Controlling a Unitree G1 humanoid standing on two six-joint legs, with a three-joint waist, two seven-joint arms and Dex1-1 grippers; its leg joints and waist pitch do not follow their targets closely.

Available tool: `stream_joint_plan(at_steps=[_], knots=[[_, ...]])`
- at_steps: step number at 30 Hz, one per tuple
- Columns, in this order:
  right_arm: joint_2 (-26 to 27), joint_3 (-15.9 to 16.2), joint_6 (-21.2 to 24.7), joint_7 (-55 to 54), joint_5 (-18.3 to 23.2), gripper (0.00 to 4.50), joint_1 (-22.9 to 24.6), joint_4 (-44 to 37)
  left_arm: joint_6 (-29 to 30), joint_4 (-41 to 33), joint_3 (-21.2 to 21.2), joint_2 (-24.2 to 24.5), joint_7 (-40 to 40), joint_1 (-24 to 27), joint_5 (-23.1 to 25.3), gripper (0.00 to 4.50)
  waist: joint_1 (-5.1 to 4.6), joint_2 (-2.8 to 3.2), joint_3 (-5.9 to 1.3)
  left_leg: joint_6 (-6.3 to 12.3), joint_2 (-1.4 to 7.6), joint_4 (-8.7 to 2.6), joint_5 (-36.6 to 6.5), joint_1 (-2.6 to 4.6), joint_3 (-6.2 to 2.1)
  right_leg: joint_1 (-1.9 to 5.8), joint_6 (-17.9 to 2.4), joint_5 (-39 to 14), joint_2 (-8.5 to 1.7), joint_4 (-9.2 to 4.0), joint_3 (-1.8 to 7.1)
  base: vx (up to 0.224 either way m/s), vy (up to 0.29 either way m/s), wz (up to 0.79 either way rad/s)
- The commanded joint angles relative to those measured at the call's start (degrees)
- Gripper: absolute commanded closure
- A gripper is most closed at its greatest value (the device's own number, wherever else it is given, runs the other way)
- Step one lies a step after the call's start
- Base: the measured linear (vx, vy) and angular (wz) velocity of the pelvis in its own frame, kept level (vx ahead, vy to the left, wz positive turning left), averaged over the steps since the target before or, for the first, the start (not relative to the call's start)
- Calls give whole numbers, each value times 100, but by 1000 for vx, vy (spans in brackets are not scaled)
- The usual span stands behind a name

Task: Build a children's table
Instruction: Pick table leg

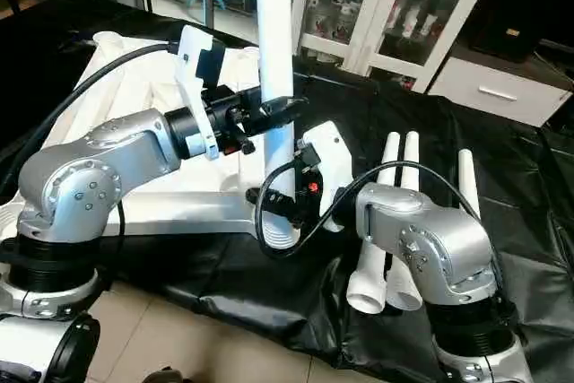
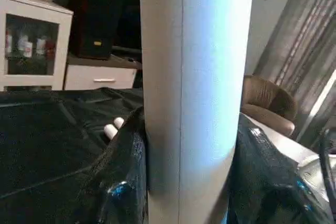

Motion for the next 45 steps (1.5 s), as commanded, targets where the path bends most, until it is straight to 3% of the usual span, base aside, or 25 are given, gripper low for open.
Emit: stream_joint_plan(at_steps=[1,8,15,17,23,34,36,45], knots=[[-36,-7,77,-34,-39,157,-88,97,43,-127,-99,-16,-74,-8,-52,273,-12,106,-391,-410,299,-389,-239,52,-119,303,-780,197,-473,-363,304,0,0,0],[-57,12,92,3,-29,230,-71,78,32,-151,-176,53,-185,12,-29,273,-17,113,-394,-420,297,-389,-239,54,-121,307,-781,224,-470,-363,300,0,0,0],[-183,157,88,118,-80,257,-22,-3,2,-123,-188,86,-251,-15,7,273,-8,115,-397,-434,299,-388,-227,56,-123,312,-786,269,-468,-357,301,0,0,0],[-214,201,59,141,-112,191,-17,-17,-7,-116,-196,96,-266,-24,15,273,-9,117,-399,-434,298,-384,-207,57,-120,311,-794,312,-467,-355,302,0,0,0],[-274,275,25,184,-150,148,3,-46,-25,-109,-225,140,-328,-49,22,273,-15,123,-397,-442,297,-386,-265,56,-122,313,-816,259,-468,-357,303,0,0,0],[-351,262,51,192,-154,144,12,-14,-59,-103,-325,246,-508,-74,57,273,-11,136,-403,-441,297,-381,-231,58,-121,318,-876,394,-464,-344,301,0,0,0],[-343,263,67,207,-154,178,14,-8,-63,-98,-323,237,-512,-87,54,273,-11,134,-406,-435,299,-380,-239,58,-120,321,-890,372,-469,-342,301,0,0,0],[-347,283,122,275,-129,253,26,-8,-106,-71,-331,247,-556,-97,72,273,-10,133,-402,-428,301,-381,-249,58,-120,319,-899,321,-473,-345,303,0,0,0]])
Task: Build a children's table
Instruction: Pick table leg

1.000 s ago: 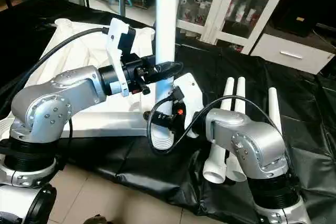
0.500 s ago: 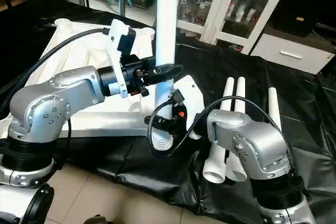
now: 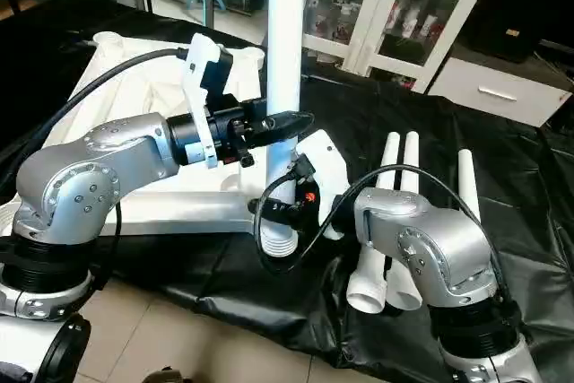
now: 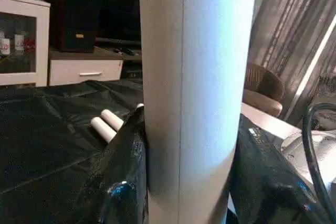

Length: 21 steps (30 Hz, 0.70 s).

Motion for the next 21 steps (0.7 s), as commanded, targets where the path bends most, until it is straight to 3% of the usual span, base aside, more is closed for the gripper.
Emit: stream_joint_plan(at_steps=[1,7,9,11,13,18,19,20,21], knots=[[-102,-63,106,-13,-16,255,27,40,-48,-65,-79,-13,-88,-109,33,273,-9,130,-402,-427,300,-383,-255,53,-121,321,-896,311,-473,-353,302,0,0,0],[-52,-90,90,-45,-44,262,10,64,-146,-44,-117,46,-85,-122,154,273,-8,161,-406,-439,300,-383,-261,57,-126,318,-894,364,-468,-350,301,0,0,0],[-10,-162,30,-104,-59,262,18,69,11,-8,-67,72,-93,-103,70,217,-10,169,-406,-454,298,-383,-289,59,-127,317,-913,372,-467,-346,299,0,0,0],[33,-238,-37,-177,-83,262,46,71,1,-11,27,96,-105,-39,49,203,-14,202,-402,-484,299,-390,-359,60,-132,313,-919,311,-468,-352,297,0,0,0],[37,-250,-59,-191,-96,263,55,69,-2,-13,57,97,-100,-25,42,183,-16,189,-400,-509,298,-390,-408,66,-128,313,-927,268,-462,-356,298,0,0,0],[194,-641,-182,-432,-72,264,75,127,30,-146,324,150,-169,90,-191,151,-17,217,-400,-517,294,-393,-455,59,-128,308,-962,218,-471,-351,298,0,0,0],[209,-733,-245,-506,-108,264,64,172,31,-222,292,271,-250,163,-172,123,-12,250,-400,-519,290,-392,-465,61,-130,306,-963,206,-464,-344,296,0,0,0],[209,-758,-267,-526,-122,264,62,184,24,-239,293,296,-256,185,-163,123,-11,282,-402,-527,290,-389,-462,65,-132,300,-953,216,-468,-345,299,0,0,0],[241,-982,-395,-713,-202,264,52,279,-126,-273,400,383,-254,303,-106,119,-20,287,-399,-501,279,-388,-423,49,-124,309,-962,276,-458,-342,303,0,0,0]])
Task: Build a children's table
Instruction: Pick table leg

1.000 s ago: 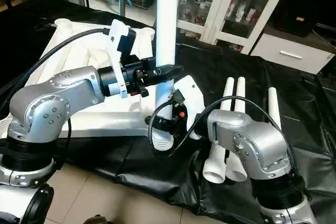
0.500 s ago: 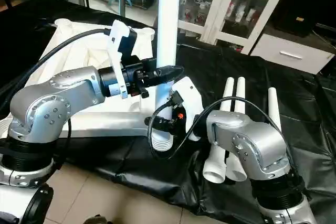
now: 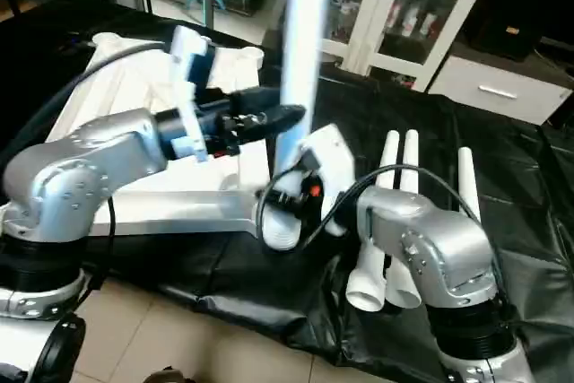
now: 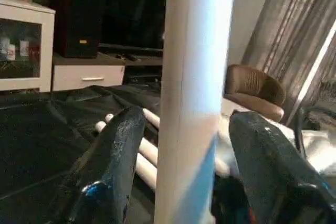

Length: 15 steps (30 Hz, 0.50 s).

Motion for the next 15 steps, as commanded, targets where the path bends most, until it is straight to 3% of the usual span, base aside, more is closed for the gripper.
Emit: stream_joint_plan(at_steps=[1,2,3,4,5,6,7,9,11,12,13,14,15], knots=[[-30,-347,-162,-197,-123,264,-15,101,-74,-126,80,44,-42,62,33,117,-19,146,-420,-480,279,-394,-423,37,-117,310,-953,269,-458,-366,301,0,0,0],[0,-537,-254,-353,-163,264,-8,165,-307,-140,168,141,-62,180,151,106,-9,179,-422,-465,271,-389,-409,45,-114,304,-936,222,-451,-372,303,0,0,0],[0,-537,-254,-353,-163,264,-8,165,-307,-140,168,141,-62,180,151,106,-14,169,-417,-442,272,-392,-420,35,-111,312,-925,187,-452,-382,308,0,0,0],[1,-617,-367,-432,-218,264,18,176,-547,-128,202,209,-47,272,326,80,-10,213,-424,-439,272,-391,-438,39,-115,309,-903,152,-449,-388,305,0,0,0],[64,-819,-481,-586,-249,264,56,163,-958,0,197,312,147,417,749,75,-5,278,-421,-417,278,-403,-457,25,-136,313,-847,99,-449,-396,303,0,0,0],[157,-993,-689,-748,-313,264,137,101,-1405,200,138,415,470,599,1273,75,-36,295,-421,-398,288,-405,-528,21,-136,306,-761,74,-447,-432,302,0,0,0],[157,-993,-689,-748,-313,264,137,101,-1405,200,138,415,470,599,1273,74,-48,279,-425,-399,280,-402,-552,23,-127,314,-726,58,-441,-415,304,0,0,0],[342,-1176,-1077,-1025,-447,264,304,-43,-2041,456,37,486,911,882,1902,74,-25,371,-439,-371,276,-399,-491,18,-143,301,-676,60,-448,-412,305,0,0,0],[339,-904,-1661,-1041,-795,264,594,-140,-2272,563,16,240,1639,1153,2268,74,-47,338,-450,-362,273,-395,-547,20,-132,309,-625,1,-446,-415,301,0,0,0],[278,-637,-2007,-1059,-1093,264,781,-164,-2204,595,-100,93,2249,1339,2580,74,-48,362,-455,-367,319,-395,-577,5,-142,303,-633,15,-457,-409,300,0,0,0],[235,-450,-2211,-1081,-1289,264,886,-206,-1920,543,-270,79,2381,1474,2631,74,-53,396,-436,-362,298,-391,-618,9,-141,290,-619,-36,-448,-427,302,0,0,0],[212,-358,-2294,-1106,-1387,264,936,-253,-1711,477,-380,90,2373,1556,2643,74,-57,423,-447,-337,286,-391,-617,13,-142,287,-634,-66,-446,-418,303,0,0,0],[258,-345,-2311,-1104,-1371,264,1032,-325,-1895,413,-480,57,2511,1717,2852,74,-66,410,-449,-323,288,-396,-625,21,-139,283,-643,-98,-446,-422,305,0,0,0]])
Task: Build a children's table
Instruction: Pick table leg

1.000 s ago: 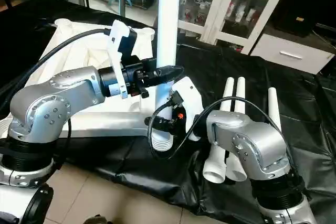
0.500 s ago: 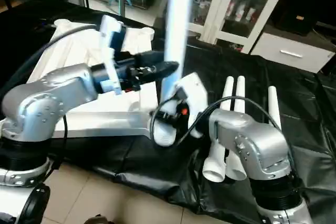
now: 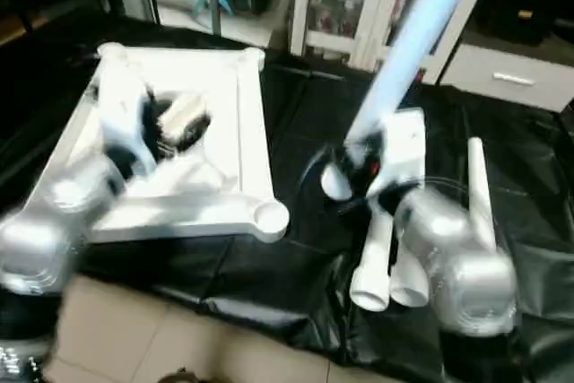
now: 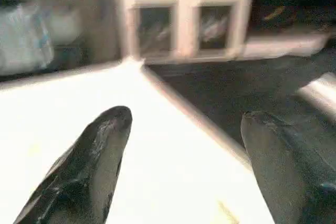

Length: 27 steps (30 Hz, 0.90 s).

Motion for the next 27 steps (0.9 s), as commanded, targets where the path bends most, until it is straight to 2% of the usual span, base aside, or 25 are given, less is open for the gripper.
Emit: stream_joint_plan(at_steps=[1,2,3,4,5,6,7,8,9,10,12,13,14,15,16,17,18,19,20,21,24,25,26,27], knots=[[-29,49,-187,-34,-133,264,29,-253,38,-125,-202,-19,194,50,219,74,-52,76,-401,-272,287,-397,-676,14,-135,282,-649,-177,-436,-443,314,0,0,0],[103,21,-252,-126,-148,264,236,-316,-594,-156,-176,-185,380,359,495,74,-32,-1,-403,-186,286,-405,-626,3,-137,296,-663,-278,-453,-438,316,0,0,0],[250,14,-316,-169,-113,264,350,-419,-822,-223,-40,-359,566,500,560,74,-61,-83,-377,-118,301,-408,-629,-7,-121,281,-642,-422,-454,-469,321,0,0,0],[305,26,-359,-179,-107,264,396,-467,-927,-240,23,-432,615,555,569,74,-55,-43,-383,-104,305,-409,-641,-5,-125,277,-639,-483,-466,-470,320,0,0,0],[393,46,-428,-189,-95,264,472,-555,-1097,-273,123,-552,698,644,587,74,-85,-29,-379,-87,311,-413,-698,-1,-126,259,-638,-554,-459,-490,318,0,0,0],[473,63,-504,-183,-80,264,548,-624,-1356,-280,166,-625,802,735,689,74,-97,-37,-376,-89,311,-419,-739,6,-127,253,-630,-613,-456,-498,312,0,0,0],[492,77,-588,-187,-103,264,593,-626,-1532,-253,139,-643,881,774,802,74,-115,-87,-370,-64,321,-432,-790,-1,-139,259,-604,-711,-466,-502,310,0,0,0],[526,87,-660,-161,-83,264,654,-595,-1612,-231,93,-647,924,810,865,74,-138,-60,-363,-54,313,-431,-855,7,-139,235,-563,-827,-460,-518,312,0,0,0],[529,124,-731,-156,-112,264,695,-548,-1625,-239,36,-612,917,844,891,74,-148,-98,-355,-41,306,-435,-890,5,-139,234,-511,-951,-462,-523,313,0,0,0],[525,215,-905,-139,-186,264,798,-428,-1625,-271,-109,-522,893,927,939,74,-139,-62,-354,-43,311,-438,-902,4,-142,220,-484,-996,-473,-533,316,0,0,0],[510,271,-966,-103,-227,264,845,-392,-1638,-308,-170,-482,885,994,954,74,-159,-60,-350,-74,304,-446,-971,11,-140,200,-425,-1032,-455,-543,318,0,0,0],[470,314,-1013,39,-238,264,878,-441,-1814,-352,-223,-431,726,1114,1013,74,-178,-107,-361,-75,309,-447,-964,11,-143,205,-428,-948,-443,-534,310,0,0,0],[470,314,-1013,39,-238,264,878,-441,-1814,-352,-223,-431,726,1114,1013,74,-171,-95,-362,-56,311,-449,-950,7,-151,209,-431,-909,-449,-529,309,0,0,0],[463,313,-1007,102,-224,264,875,-483,-1901,-360,-236,-405,614,1151,1047,74,-183,-118,-365,-40,314,-445,-922,5,-143,205,-432,-841,-448,-527,311,0,0,0],[400,190,-988,436,3,264,666,-361,-2130,-247,-336,-313,-485,1189,481,74,-168,-118,-365,-15,306,-446,-892,13,-146,205,-471,-829,-467,-529,314,0,0,0],[359,147,-986,563,87,264,581,-253,-2317,-100,-431,-203,-843,1166,417,74,-175,-184,-361,3,312,-456,-897,11,-132,194,-501,-899,-461,-530,313,0,0,0],[329,118,-985,642,139,264,527,-176,-2442,4,-501,-128,-1038,1141,413,57,-165,-203,-350,34,302,-457,-927,14,-128,182,-491,-1007,-464,-538,315,0,0,0],[252,132,-944,703,138,264,463,-118,-2326,101,-594,-12,-1164,1071,477,47,-169,-277,-345,50,309,-460,-922,11,-122,184,-475,-1053,-465,-533,314,0,0,0],[252,132,-944,703,138,264,463,-118,-2326,101,-594,-12,-1164,1071,477,41,-154,-184,-346,13,319,-462,-899,35,-126,161,-470,-1046,-472,-512,318,0,0,0],[142,147,-838,889,271,264,348,-69,-2206,224,-756,244,-1610,961,413,37,-166,-137,-358,-43,316,-453,-896,67,-121,147,-494,-861,-455,-514,313,0,0,0],[20,159,-843,1133,358,264,304,-78,-2244,271,-678,361,-1781,883,366,20,-171,-169,-374,-78,324,-454,-760,46,-129,192,-627,-350,-455,-443,305,0,0,0],[-4,157,-861,1164,341,264,306,-71,-2326,280,-643,349,-1741,870,414,9,-171,-169,-374,-78,324,-454,-760,46,-129,192,-627,-350,-455,-443,305,0,0,0],[22,111,-872,1103,310,264,319,-5,-2248,292,-555,246,-1435,841,538,3,-169,-177,-384,-67,339,-443,-696,49,-117,206,-761,-130,-467,-424,307,0,0,0],[45,84,-889,1046,274,264,322,41,-2259,282,-492,178,-1343,841,530,3,-163,-178,-384,-61,333,-434,-671,52,-117,208,-794,-84,-469,-424,305,0,0,0]])
